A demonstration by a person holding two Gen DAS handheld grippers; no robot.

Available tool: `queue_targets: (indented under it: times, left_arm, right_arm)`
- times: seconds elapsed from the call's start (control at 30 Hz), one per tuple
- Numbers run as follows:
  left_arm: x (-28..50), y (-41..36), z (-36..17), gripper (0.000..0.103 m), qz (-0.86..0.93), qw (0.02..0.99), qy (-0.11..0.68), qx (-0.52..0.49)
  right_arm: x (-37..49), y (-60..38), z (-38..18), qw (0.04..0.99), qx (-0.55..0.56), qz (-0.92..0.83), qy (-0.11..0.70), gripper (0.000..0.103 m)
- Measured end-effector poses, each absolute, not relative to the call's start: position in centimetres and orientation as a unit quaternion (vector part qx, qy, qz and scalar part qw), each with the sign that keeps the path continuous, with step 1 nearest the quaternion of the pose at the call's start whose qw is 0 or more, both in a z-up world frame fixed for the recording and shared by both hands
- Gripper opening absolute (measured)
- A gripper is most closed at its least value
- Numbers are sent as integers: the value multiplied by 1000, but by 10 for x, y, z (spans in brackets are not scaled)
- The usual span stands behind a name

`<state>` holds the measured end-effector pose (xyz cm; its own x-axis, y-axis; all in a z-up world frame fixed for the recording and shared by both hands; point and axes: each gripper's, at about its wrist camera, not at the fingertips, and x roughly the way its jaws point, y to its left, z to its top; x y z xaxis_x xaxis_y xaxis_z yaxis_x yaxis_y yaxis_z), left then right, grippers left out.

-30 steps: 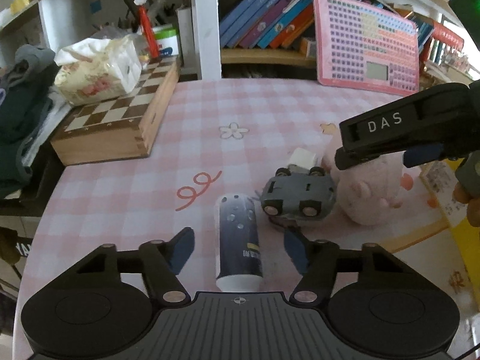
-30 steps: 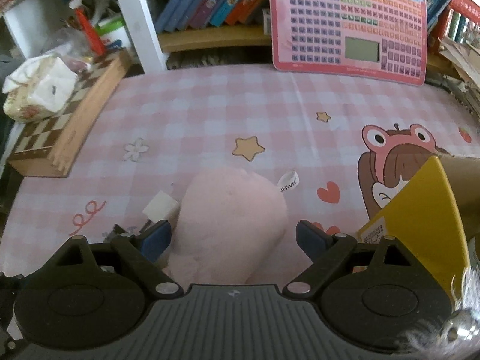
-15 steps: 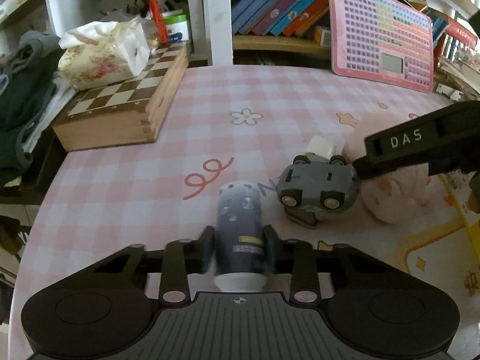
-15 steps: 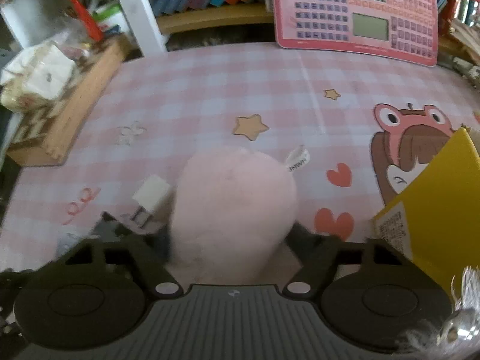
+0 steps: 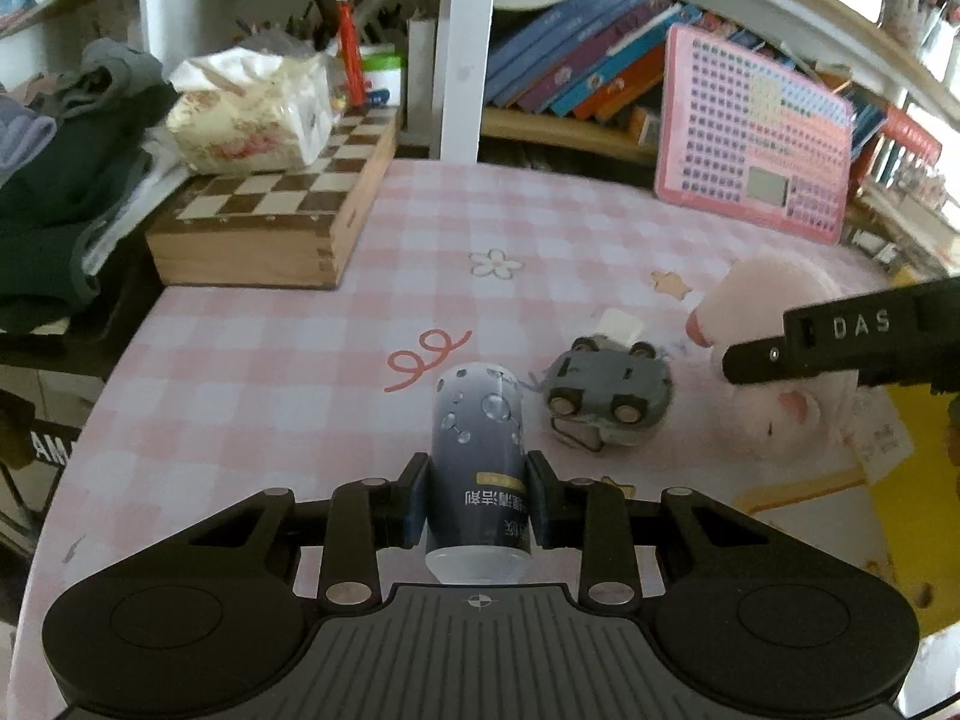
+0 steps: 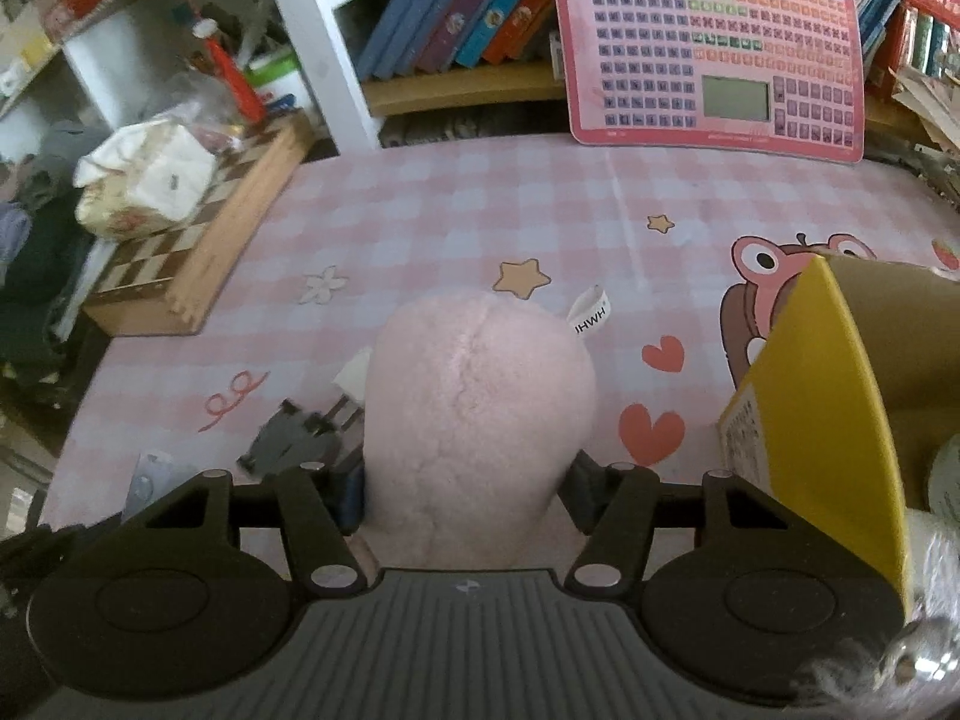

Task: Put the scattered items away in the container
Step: 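Lift and carry the plush pig and spray bottle toward the yellow box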

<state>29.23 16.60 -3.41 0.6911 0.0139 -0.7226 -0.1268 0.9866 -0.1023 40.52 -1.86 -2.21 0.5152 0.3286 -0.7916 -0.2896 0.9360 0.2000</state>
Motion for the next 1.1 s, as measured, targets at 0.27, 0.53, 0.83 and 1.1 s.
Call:
queue_targets:
  times: [0.27,0.53,0.83,1.1]
  left_arm:
    - [252,162,-7,31,17,928,364,-80]
    - [203,157,9,31,-3,932,355,-77]
    - [158,148,20,31,-9,938,341,-57]
    - [126,143,34,31,-19,945,323,-54]
  right_arm:
    - [360,-33,0,865,17,224,448,58]
    - [303,-48,13,869,-28,257,422,58]
    - [247,-61,12,866,-22,255,429,58]
    - [210,-67,18,866,-2,254,430,58]
